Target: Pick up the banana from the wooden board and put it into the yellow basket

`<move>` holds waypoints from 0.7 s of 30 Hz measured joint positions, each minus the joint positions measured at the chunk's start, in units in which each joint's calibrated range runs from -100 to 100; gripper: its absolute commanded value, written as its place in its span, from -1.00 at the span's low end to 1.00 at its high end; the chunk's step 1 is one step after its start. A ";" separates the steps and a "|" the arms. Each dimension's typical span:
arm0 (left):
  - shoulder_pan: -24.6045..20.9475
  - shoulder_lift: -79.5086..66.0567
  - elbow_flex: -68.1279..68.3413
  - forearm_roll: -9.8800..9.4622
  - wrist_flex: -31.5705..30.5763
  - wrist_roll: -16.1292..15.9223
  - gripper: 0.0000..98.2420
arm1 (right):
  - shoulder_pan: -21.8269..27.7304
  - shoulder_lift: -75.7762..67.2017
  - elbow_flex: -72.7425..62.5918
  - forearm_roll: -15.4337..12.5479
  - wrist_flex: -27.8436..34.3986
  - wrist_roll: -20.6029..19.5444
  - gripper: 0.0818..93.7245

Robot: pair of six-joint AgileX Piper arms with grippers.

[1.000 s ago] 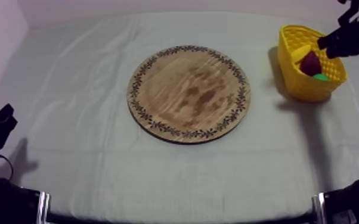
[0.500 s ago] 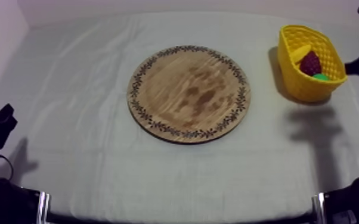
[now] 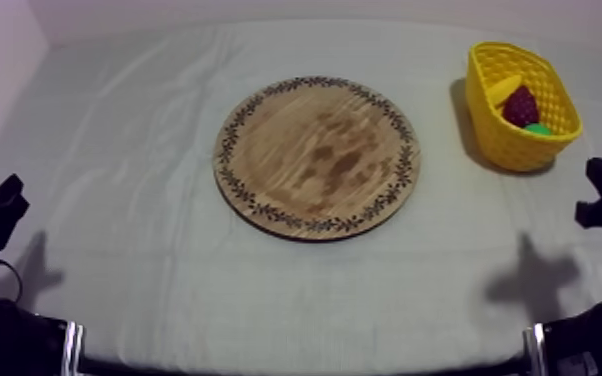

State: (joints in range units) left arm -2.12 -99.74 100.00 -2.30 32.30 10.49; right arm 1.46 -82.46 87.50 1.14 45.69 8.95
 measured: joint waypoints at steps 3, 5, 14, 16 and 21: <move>0.00 0.00 0.00 0.00 0.00 0.00 -1.00 | 0.55 -4.69 5.18 -1.73 -3.23 0.21 -0.99; 0.00 0.00 0.00 0.00 0.00 0.00 -1.00 | 1.05 -6.67 8.12 -2.79 -4.99 -0.01 -0.99; 0.00 0.00 0.00 0.00 0.00 0.00 -1.00 | -0.23 -12.80 12.18 -2.65 -7.98 -2.40 -0.99; 0.00 0.00 0.00 0.00 0.00 0.00 -1.00 | 0.24 -13.04 12.20 -2.53 -7.89 -1.15 -0.99; 0.00 0.00 0.00 0.00 0.00 0.00 -1.00 | 1.62 -13.11 12.26 -2.41 -7.87 2.10 -0.99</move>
State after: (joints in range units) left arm -2.12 -99.74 100.00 -2.30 32.30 10.49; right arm 3.08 -95.57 99.76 -1.27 37.82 11.06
